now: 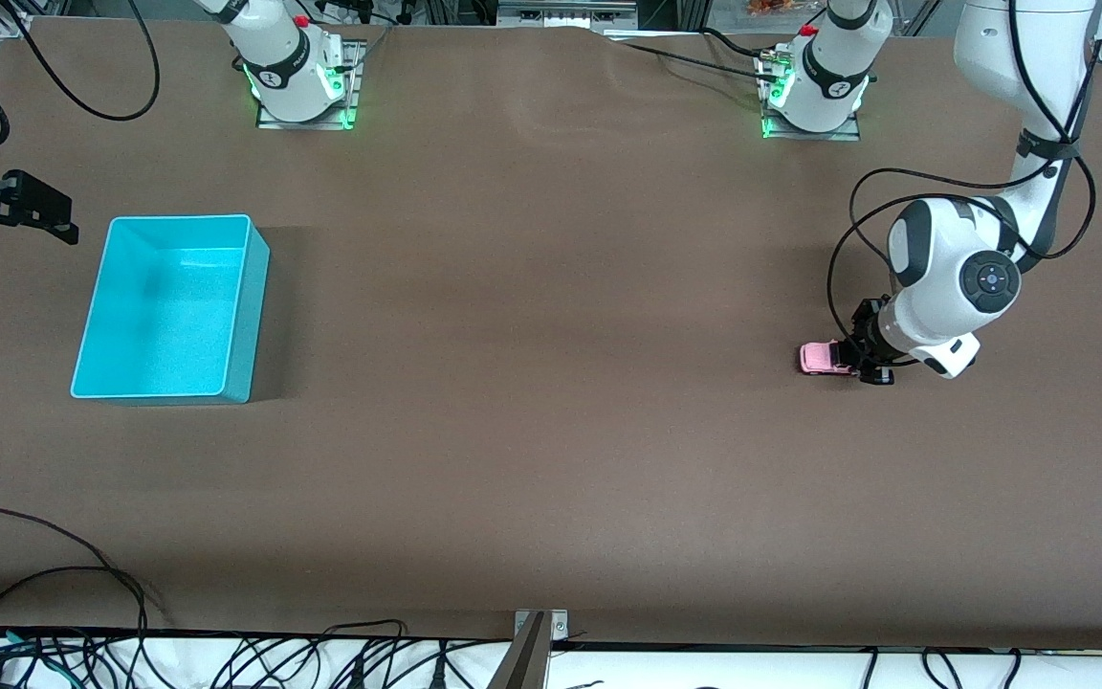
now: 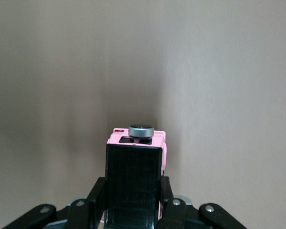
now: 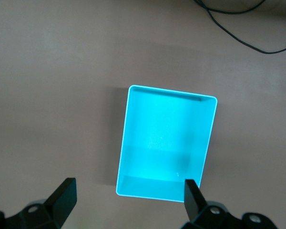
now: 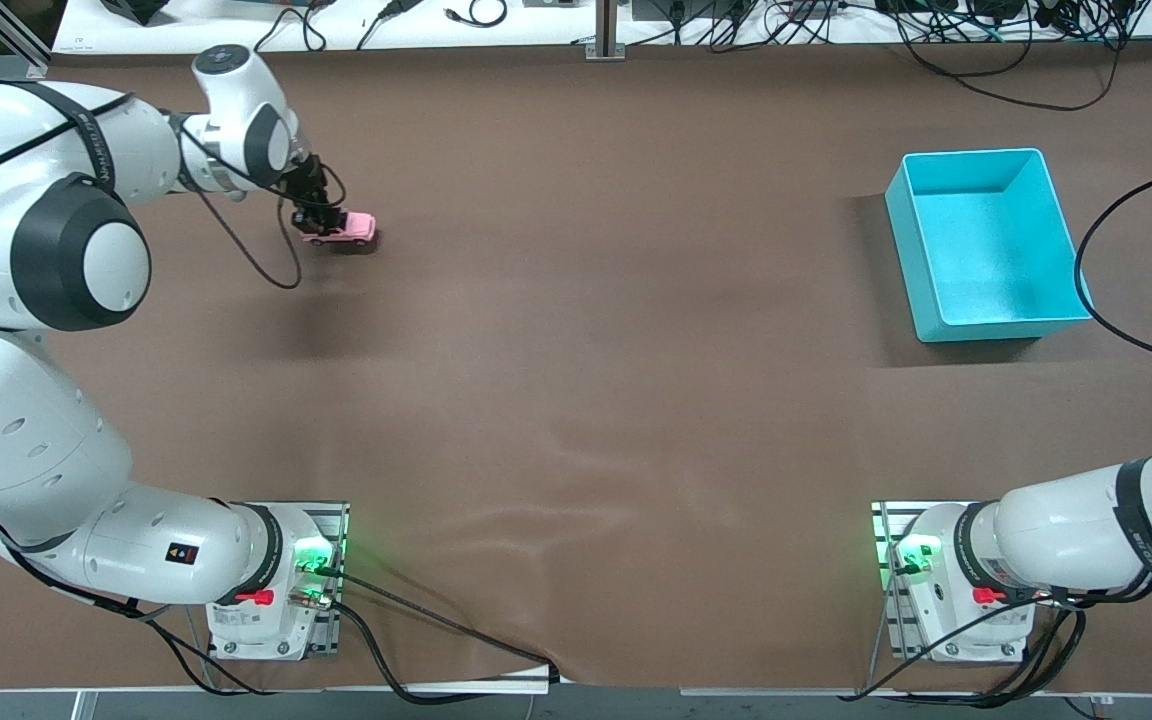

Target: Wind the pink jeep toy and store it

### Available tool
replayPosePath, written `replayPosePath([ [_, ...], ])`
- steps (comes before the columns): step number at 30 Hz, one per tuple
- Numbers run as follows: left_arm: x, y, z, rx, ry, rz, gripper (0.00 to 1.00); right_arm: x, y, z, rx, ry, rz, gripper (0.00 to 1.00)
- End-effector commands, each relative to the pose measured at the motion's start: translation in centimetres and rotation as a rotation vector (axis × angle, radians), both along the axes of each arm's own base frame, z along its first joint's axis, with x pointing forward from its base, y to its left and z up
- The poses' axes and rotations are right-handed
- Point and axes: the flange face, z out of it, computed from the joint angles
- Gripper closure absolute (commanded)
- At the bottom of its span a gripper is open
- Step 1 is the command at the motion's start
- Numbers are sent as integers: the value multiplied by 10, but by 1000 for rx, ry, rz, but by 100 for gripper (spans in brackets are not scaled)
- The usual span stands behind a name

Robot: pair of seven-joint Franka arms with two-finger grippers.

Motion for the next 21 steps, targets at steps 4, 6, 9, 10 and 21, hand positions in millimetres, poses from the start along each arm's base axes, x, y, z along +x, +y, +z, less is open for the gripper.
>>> replayPosePath([
  [4,2,-52,6,-2,1,79,88,0,0,2,-16,2,9,0],
  [6,0,-62,2,2,7,91,88,0,0,3,-16,0,8,0],
  [9,2,-75,0,3,4,91,88,0,0,3,-16,0,8,0],
  [10,3,-76,-2,3,6,98,88,0,0,3,-16,0,8,0],
  [21,-1,-101,-18,7,9,53,88,0,-3,4,-16,-3,3,0],
])
